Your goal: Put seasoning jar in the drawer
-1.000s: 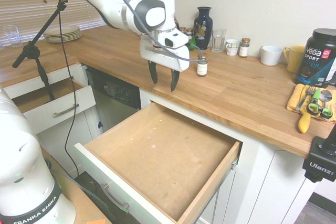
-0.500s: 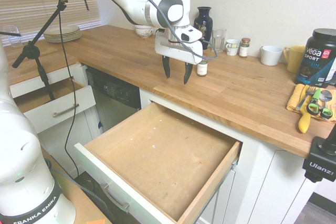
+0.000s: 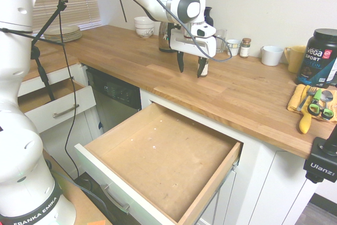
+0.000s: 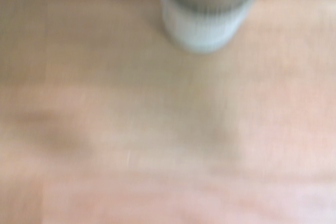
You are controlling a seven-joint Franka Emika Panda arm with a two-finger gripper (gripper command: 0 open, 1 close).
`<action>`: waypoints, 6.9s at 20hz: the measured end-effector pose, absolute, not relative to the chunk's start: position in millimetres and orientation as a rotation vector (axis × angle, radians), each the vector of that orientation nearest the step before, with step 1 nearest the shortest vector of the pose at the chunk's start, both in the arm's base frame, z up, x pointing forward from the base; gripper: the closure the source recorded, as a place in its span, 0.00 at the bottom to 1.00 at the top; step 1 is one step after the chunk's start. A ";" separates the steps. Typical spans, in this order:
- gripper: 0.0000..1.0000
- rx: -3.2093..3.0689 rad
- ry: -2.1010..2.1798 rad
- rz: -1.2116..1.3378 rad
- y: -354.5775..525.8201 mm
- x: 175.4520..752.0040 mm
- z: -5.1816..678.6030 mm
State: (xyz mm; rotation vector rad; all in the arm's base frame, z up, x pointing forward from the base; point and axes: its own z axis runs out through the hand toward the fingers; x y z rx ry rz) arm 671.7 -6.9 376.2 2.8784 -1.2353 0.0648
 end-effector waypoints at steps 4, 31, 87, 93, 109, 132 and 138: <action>0.00 2.869 -1.223 0.046 -10.7 704.8 365.6; 1.00 2.866 -1.164 0.009 7.8 761.0 348.2; 0.00 2.860 -1.202 0.102 0.2 765.0 384.7; 0.00 2.853 -1.198 0.073 7.0 775.4 370.7; 1.00 2.845 -1.204 0.037 17.3 778.2 348.4; 1.00 2.860 -1.269 0.123 35.5 759.7 388.9; 1.00 2.824 -1.366 0.114 32.4 727.0 391.3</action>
